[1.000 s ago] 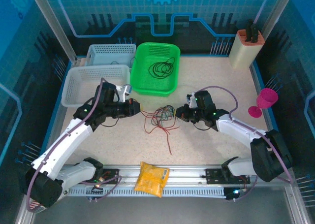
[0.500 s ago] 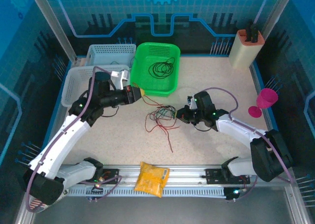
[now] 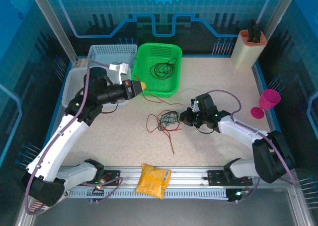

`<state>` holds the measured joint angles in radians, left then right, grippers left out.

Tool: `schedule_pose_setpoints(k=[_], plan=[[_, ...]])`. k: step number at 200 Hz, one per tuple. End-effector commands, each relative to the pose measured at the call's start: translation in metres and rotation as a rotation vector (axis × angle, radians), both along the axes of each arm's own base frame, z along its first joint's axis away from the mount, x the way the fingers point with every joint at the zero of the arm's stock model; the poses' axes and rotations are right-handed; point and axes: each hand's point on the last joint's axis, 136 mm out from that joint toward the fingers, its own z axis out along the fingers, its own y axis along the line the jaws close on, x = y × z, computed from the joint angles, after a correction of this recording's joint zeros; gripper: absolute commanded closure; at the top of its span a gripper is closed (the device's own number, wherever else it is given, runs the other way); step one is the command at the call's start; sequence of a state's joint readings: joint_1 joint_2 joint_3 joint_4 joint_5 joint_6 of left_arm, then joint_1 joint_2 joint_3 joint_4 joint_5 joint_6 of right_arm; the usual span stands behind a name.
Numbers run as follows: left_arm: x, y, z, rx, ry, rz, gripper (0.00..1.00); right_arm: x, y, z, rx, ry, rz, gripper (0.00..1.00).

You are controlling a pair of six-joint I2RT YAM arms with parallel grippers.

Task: Untangle the cables

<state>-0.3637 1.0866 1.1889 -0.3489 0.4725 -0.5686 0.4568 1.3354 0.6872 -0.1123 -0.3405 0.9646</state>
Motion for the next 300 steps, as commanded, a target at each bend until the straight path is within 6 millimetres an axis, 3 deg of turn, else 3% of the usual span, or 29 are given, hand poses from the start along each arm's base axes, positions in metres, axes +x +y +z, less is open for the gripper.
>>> schedule_pose_setpoints(k=[1,83,161,242,300], plan=[[-0.007,0.006,0.018,0.014,-0.066,-0.001,1.00,-0.001,-0.007,-0.005,-0.009,0.012,-0.020,1.00],[-0.007,0.037,0.013,0.148,-0.086,0.123,1.00,-0.001,-0.028,0.005,-0.017,-0.016,-0.056,1.00],[0.022,0.117,0.022,0.310,-0.111,0.428,1.00,-0.003,-0.037,0.012,0.003,-0.035,-0.065,1.00],[0.047,0.179,0.029,0.423,-0.160,0.654,1.00,-0.004,-0.039,0.016,0.013,-0.048,-0.058,1.00],[0.079,0.210,0.004,0.483,-0.127,0.733,1.00,-0.004,-0.038,0.021,0.021,-0.055,-0.054,1.00]])
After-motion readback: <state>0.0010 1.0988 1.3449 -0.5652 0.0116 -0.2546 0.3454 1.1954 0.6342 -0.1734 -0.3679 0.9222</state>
